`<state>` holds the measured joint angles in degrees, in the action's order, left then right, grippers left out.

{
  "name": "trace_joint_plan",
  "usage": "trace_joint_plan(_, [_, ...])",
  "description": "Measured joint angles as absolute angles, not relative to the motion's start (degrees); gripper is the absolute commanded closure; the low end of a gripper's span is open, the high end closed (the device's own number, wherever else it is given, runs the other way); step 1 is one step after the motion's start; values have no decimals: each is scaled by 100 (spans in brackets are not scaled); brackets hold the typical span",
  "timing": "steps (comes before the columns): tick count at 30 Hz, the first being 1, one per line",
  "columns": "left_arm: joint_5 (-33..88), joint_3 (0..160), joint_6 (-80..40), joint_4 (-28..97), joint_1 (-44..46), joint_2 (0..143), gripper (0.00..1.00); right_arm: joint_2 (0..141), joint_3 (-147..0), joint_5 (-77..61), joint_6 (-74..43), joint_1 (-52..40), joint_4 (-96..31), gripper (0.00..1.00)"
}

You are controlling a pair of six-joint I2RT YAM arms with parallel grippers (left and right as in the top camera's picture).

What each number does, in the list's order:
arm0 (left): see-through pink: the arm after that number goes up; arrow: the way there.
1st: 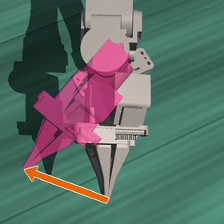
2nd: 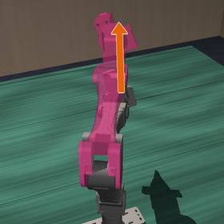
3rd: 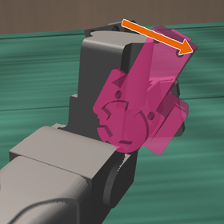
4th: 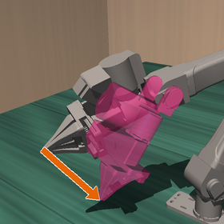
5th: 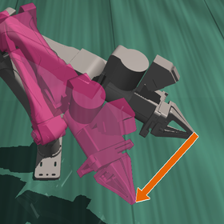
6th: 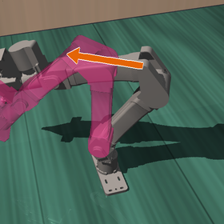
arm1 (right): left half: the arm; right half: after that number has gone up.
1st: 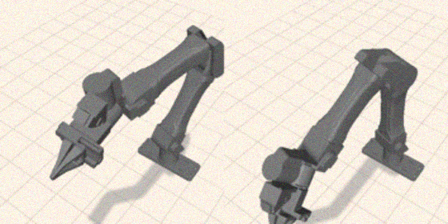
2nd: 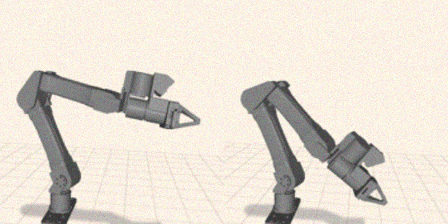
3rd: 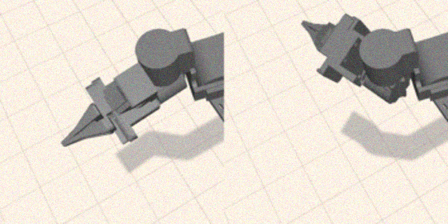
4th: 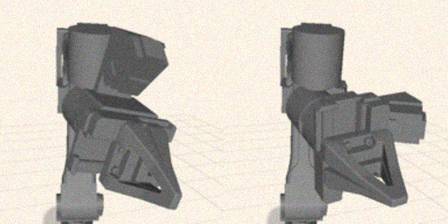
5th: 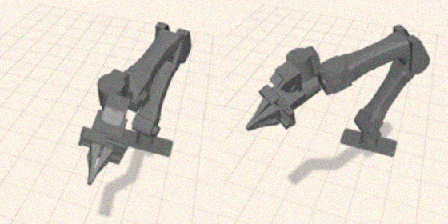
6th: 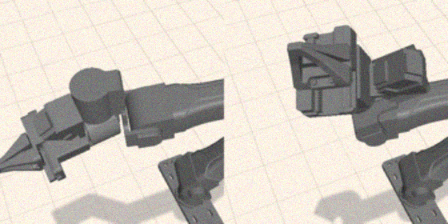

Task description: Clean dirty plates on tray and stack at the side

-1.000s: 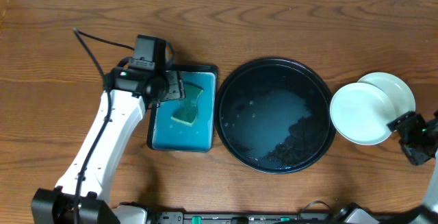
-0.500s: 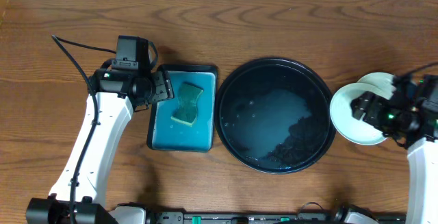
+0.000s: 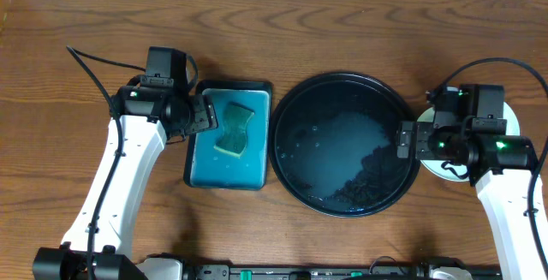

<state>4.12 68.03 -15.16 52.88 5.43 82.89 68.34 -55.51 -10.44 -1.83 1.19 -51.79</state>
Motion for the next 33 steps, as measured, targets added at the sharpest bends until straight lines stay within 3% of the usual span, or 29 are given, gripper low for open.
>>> trace_joint_plan(11, [412, 6788, -1514, 6342, 545, 8066, 21, 5957, -5555, -899, -95, 67, -5586, 1])
trace_joint_plan(18, [410, 5992, -1455, 5913, 705, 6125, 21, 4244, -5590, -819, -82, 67, -5957, 1])
trace_joint_plan(19, [412, 5828, -1452, 5833, 751, 5791, 10, 4088, -5594, -797, -82, 67, -6003, 1])
trace_joint_plan(24, [410, 5074, -1457, 5561, 816, 4224, 10, 3352, -5621, -644, -80, 67, -6287, 1])
trace_joint_plan(33, [410, 5026, -1457, 5548, 816, 3627, 10, 3295, -5621, -574, -80, 67, -6768, 1])
